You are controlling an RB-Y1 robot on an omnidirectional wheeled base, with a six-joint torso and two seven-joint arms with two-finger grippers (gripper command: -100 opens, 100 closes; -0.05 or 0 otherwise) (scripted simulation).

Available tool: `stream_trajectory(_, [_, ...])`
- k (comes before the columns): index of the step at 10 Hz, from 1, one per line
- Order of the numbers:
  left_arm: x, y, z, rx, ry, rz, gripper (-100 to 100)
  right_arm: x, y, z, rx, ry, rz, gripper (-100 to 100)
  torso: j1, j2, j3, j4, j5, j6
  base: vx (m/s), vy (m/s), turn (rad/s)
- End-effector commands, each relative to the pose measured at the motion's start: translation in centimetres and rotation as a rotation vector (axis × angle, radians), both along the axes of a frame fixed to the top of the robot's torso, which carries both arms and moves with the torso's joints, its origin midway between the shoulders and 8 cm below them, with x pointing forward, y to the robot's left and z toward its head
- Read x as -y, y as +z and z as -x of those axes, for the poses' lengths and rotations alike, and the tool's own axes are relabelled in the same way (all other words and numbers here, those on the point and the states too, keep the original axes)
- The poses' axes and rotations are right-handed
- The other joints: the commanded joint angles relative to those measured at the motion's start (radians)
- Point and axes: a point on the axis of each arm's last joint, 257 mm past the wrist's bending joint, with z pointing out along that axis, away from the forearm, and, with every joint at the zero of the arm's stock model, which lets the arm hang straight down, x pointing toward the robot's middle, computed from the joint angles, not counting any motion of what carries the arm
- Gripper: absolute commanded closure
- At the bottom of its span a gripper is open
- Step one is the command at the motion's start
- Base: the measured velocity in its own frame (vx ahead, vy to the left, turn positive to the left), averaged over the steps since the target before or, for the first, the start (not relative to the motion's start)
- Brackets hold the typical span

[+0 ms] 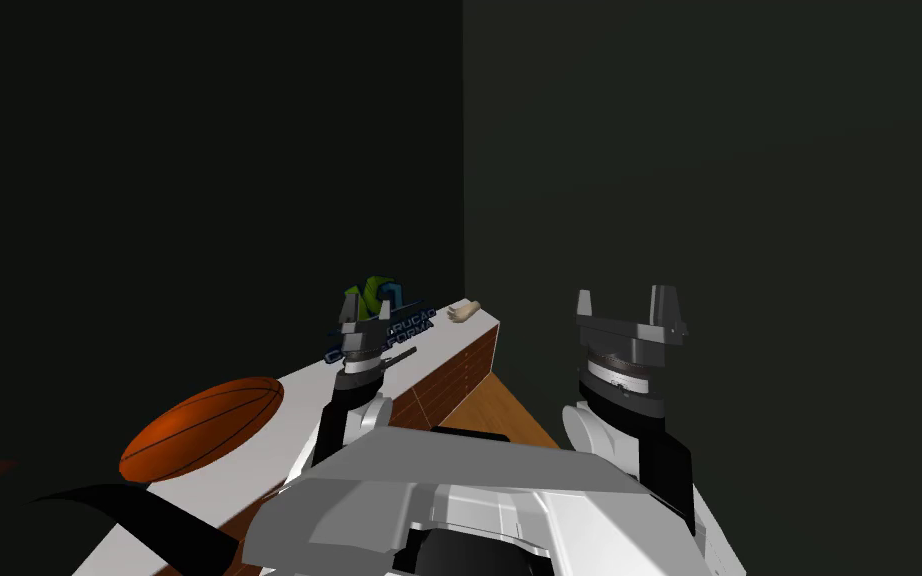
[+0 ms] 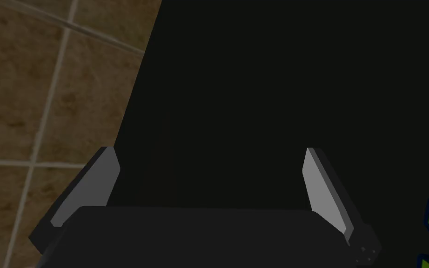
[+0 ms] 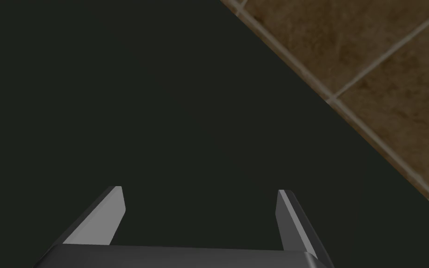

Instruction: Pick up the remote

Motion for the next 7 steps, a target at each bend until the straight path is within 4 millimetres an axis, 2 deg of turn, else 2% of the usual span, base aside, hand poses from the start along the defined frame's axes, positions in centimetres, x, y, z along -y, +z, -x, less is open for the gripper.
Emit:
stream_trajectory(1, [-0.5,-1.0,-1.0,-0.049,0.0,-0.003,-100,0.0,0.0,0.0,0.0,0.0,0.0,0,0.0,0.0,0.0,0.0,0.0,0.0,0.001,-0.025,-0.039])
stream_trajectory(4, [-2.0,-3.5,-3.1,-0.155,0.008,0.0,-100,0.0,0.0,0.0,0.0,0.0,0.0,0,-0.003,-0.002,-0.001,0.0,-0.001,0.0,0.021,-0.05,-0.045])
stream_trajectory(7, [-2.8,-4.9,-4.1,-0.215,0.014,0.005,-100,0.0,0.0,0.0,0.0,0.0,0.0,0,-0.003,-0.001,-0.001,0.0,-0.001,0.0,0.016,-0.034,-0.025])
